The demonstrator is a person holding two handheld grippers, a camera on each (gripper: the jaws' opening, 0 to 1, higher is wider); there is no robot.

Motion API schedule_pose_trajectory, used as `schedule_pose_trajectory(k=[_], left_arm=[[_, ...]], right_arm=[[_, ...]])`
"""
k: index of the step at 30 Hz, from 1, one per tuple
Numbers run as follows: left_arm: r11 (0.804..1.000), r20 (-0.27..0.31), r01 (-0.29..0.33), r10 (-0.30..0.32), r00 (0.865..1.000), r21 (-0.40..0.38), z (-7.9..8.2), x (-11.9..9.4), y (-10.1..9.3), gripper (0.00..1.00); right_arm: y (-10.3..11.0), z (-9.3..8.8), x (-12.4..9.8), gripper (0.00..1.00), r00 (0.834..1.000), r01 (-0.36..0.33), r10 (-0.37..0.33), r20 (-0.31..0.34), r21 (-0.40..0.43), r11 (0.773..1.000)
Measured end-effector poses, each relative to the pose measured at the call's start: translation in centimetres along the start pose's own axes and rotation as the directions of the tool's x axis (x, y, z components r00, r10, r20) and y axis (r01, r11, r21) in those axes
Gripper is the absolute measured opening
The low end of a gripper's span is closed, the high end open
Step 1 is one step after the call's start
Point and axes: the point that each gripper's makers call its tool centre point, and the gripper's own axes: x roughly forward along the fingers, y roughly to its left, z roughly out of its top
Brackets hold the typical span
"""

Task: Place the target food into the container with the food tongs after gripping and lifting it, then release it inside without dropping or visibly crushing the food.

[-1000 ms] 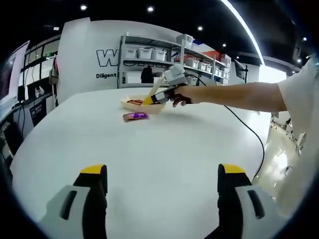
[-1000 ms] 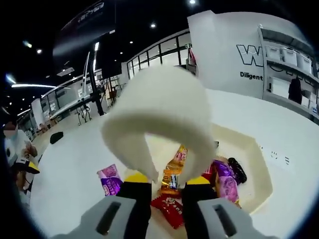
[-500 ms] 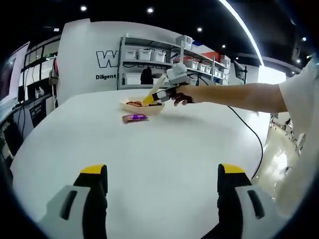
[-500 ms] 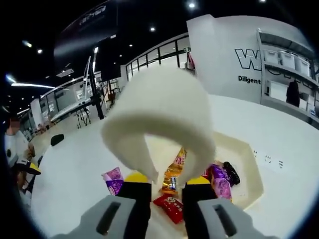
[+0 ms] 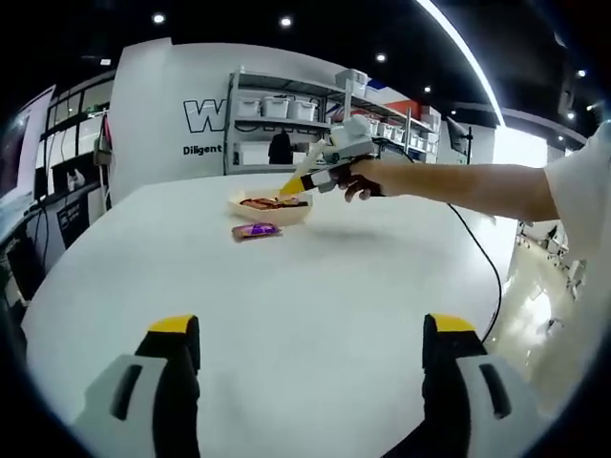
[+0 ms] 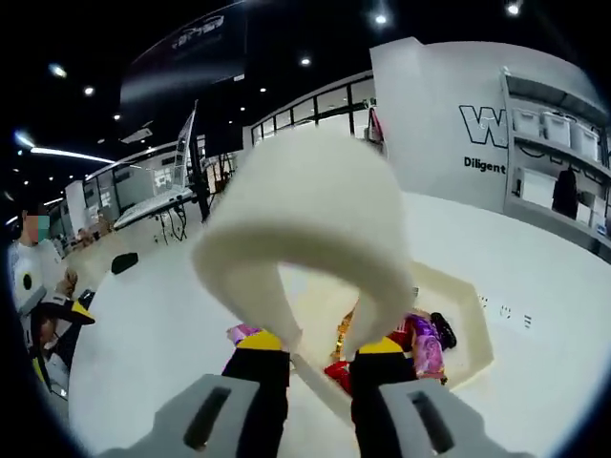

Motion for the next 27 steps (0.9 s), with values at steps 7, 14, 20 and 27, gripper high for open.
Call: schedule_pose_trajectory(k=[7, 14, 20, 27], left_arm=[[1.0, 0.01, -0.006, 0.006, 1.0, 0.021, 0.5, -0.3, -0.5, 0.99], [0.999, 0.034, -0.012, 0.011, 0.999, 0.048, 1.1, -0.7, -0.9, 0.99], [0.998, 0.05, -0.013, 0.01, 0.999, 0.069, 1.7, -1.0, -1.2, 0.99], [0.998, 0.053, -0.011, 0.008, 0.999, 0.063, 1.8, -1.5, -1.5, 0.99]], right_arm=[[0.8, 0.2, -1.2, 0.17, 1.0, -0.008, 0.008, 0.006, -0.018, 1.0], [1.9, -0.1, -2.0, 0.17, 1.0, -0.028, 0.028, 0.003, -0.036, 0.999], [2.8, -0.5, -2.4, 0.17, 0.999, -0.041, 0.041, -0.006, -0.057, 0.998], [4.3, -0.7, -2.3, 0.17, 0.997, -0.079, 0.078, -0.018, -0.077, 0.994]])
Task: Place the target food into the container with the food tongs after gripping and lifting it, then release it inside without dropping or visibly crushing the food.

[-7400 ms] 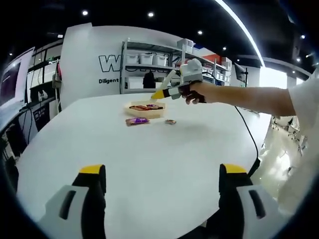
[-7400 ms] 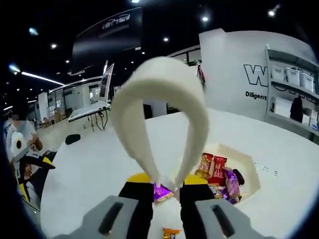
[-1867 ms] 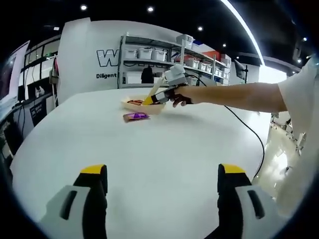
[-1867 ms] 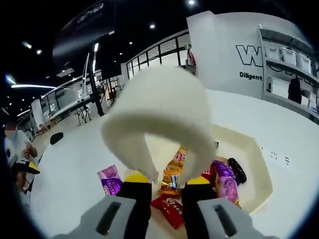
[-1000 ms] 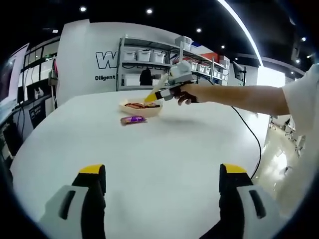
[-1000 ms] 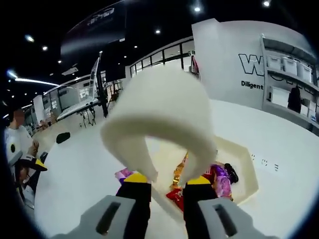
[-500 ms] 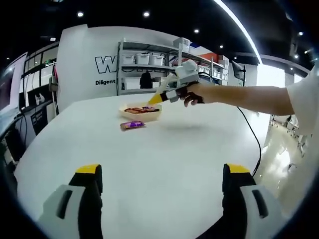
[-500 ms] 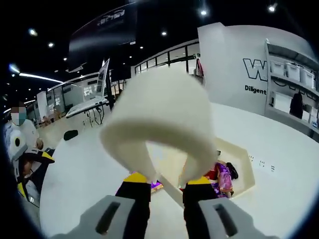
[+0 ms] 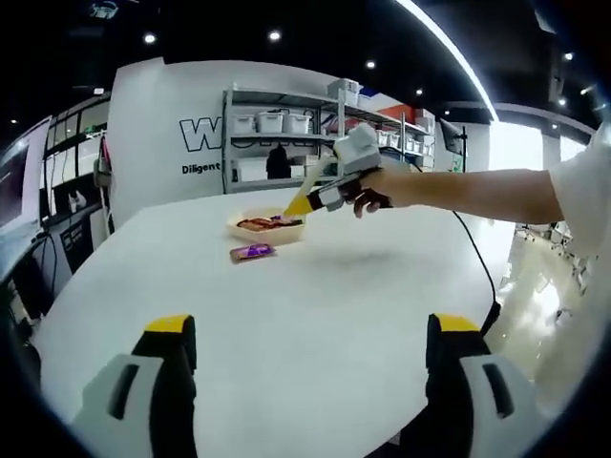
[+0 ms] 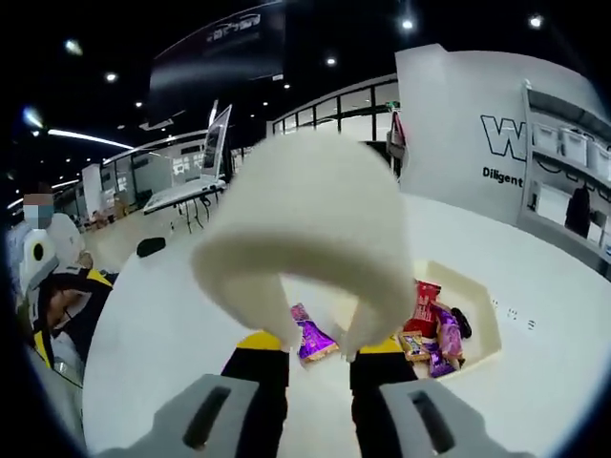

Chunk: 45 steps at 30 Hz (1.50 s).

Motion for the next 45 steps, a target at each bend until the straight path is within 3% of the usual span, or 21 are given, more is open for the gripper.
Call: schedule_pose_trajectory(k=[16, 25, 28, 36, 45], left_arm=[[1.0, 0.01, -0.019, 0.019, 1.0, -0.014, -0.1, -1.0, 0.8, 0.99], [0.999, 0.007, -0.03, 0.031, 1.0, -0.022, -0.2, -1.2, 1.2, 0.98], [0.999, 0.004, -0.029, 0.029, 1.0, -0.022, -0.3, -1.2, 1.3, 0.97], [0.999, 0.0, -0.036, 0.036, 0.999, -0.022, -0.3, -1.3, 1.6, 0.97], [0.999, -0.004, -0.028, 0.028, 1.0, -0.018, -0.5, -1.2, 1.4, 0.96]], right_arm=[[2.0, -1.0, 2.6, 0.17, 0.998, -0.062, 0.061, -0.033, -0.043, 0.997], [1.8, -1.7, 3.7, 0.17, 0.996, -0.072, 0.069, -0.049, -0.055, 0.996], [1.1, -1.9, 4.0, 0.17, 0.997, -0.057, 0.053, -0.055, -0.072, 0.996], [-1.3, -3.1, 4.0, 0.17, 0.998, -0.025, 0.024, -0.066, -0.018, 1.0], [-0.1, -3.9, 4.6, 0.18, 0.995, -0.052, 0.053, -0.083, 0.011, 0.999]])
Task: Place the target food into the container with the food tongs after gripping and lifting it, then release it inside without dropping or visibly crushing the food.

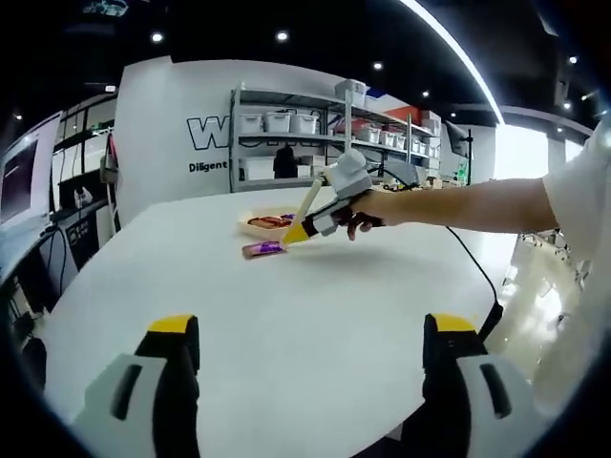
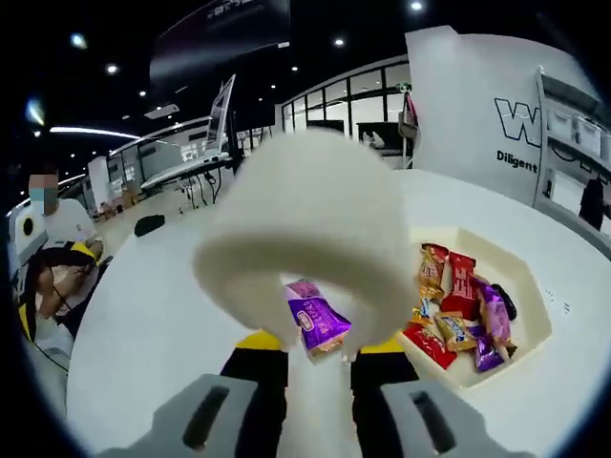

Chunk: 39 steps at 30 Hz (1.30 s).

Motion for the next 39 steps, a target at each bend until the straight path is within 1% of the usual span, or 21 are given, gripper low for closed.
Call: schedule_pose_trajectory(k=[7, 11, 16, 19, 21, 22, 26, 33, 35, 39], left_arm=[[1.0, 0.003, -0.007, 0.007, 1.0, -0.001, 0.0, -0.2, 0.3, 0.96], [1.0, 0.001, -0.008, 0.008, 1.0, -0.002, -0.1, -0.3, 0.3, 0.96], [1.0, 0.002, -0.012, 0.012, 1.0, -0.005, -0.1, -0.5, 0.4, 0.96], [1.0, 0.004, -0.009, 0.009, 1.0, -0.002, -0.1, -0.5, 0.3, 0.96], [1.0, 0.006, -0.008, 0.008, 1.0, -0.001, 0.0, -0.5, 0.3, 0.96], [1.0, 0.007, -0.008, 0.008, 1.0, -0.003, 0.0, -0.5, 0.3, 0.96], [1.0, 0.01, -0.012, 0.012, 1.0, -0.005, 0.0, -0.7, 0.5, 0.96], [1.0, 0.008, -0.01, 0.01, 1.0, -0.008, -0.2, -0.8, 0.5, 0.95], [1.0, 0.008, -0.014, 0.014, 1.0, -0.009, -0.2, -0.8, 0.7, 0.96], [1.0, 0.01, -0.018, 0.018, 1.0, -0.01, -0.2, -1.0, 0.9, 0.96]], right_arm=[[0.9, -0.2, 0.7, 0.18, 1.0, -0.026, 0.026, -0.008, 0.007, 1.0], [1.3, 0.0, 0.8, 0.18, 0.999, -0.037, 0.037, 0.004, 0.021, 0.999], [2.6, 0.1, 1.1, 0.18, 0.998, -0.067, 0.067, 0.005, 0.023, 0.998], [3.4, 0.3, 1.3, 0.18, 0.997, -0.073, 0.073, 0.005, 0.006, 0.997], [3.0, 0.9, 1.3, 0.18, 0.998, -0.063, 0.063, 0.018, -0.002, 0.998], [2.7, 1.4, 1.2, 0.18, 0.998, -0.056, 0.056, 0.035, -0.001, 0.998], [1.9, 2.9, 1.1, 0.18, 0.997, -0.028, 0.027, 0.072, 0.021, 0.999], [1.7, 3.3, 2.0, 0.19, 0.997, 0.015, -0.015, 0.07, -0.007, 1.0], [1.7, 3.3, 2.3, 0.19, 0.998, 0.012, -0.011, 0.069, -0.009, 1.0], [1.5, 3.6, 2.6, 0.2, 0.997, 0.027, -0.027, 0.076, -0.006, 1.0]])
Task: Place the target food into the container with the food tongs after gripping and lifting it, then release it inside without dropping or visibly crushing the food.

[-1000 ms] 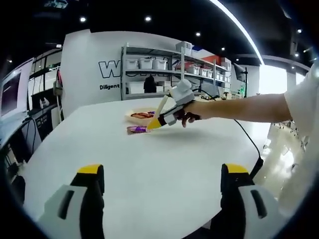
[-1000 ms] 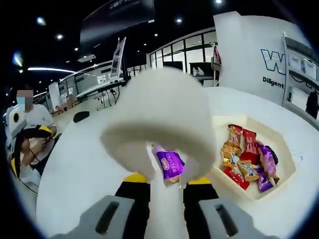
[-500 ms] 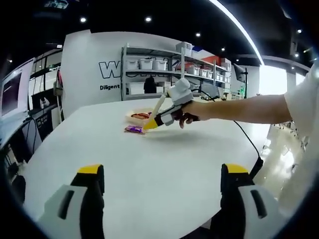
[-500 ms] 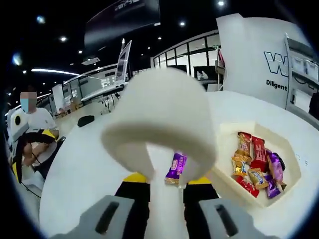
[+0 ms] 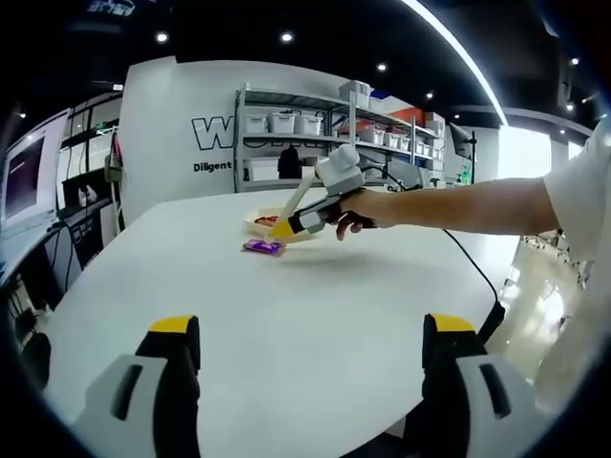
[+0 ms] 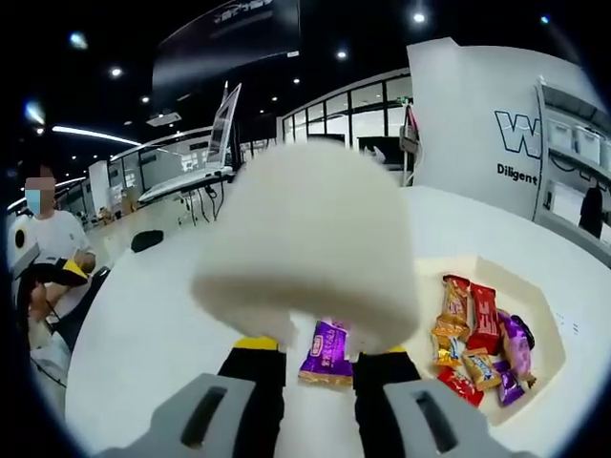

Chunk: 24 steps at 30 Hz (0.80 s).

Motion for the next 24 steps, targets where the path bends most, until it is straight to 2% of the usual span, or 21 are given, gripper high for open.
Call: schedule_pose_trajectory(k=[12, 24], left_arm=[[1.0, -0.004, -0.008, 0.008, 1.0, -0.003, -0.2, -0.2, 0.5, 0.95], [1.0, -0.007, -0.012, 0.012, 1.0, -0.013, -0.4, -0.4, 1.0, 0.95]], right_arm=[[-1.0, -0.4, 1.0, 0.21, 0.999, 0.034, -0.034, -0.011, -0.019, 0.999], [-0.9, -0.6, 1.9, 0.22, 0.999, 0.04, -0.041, -0.019, -0.045, 0.998]])
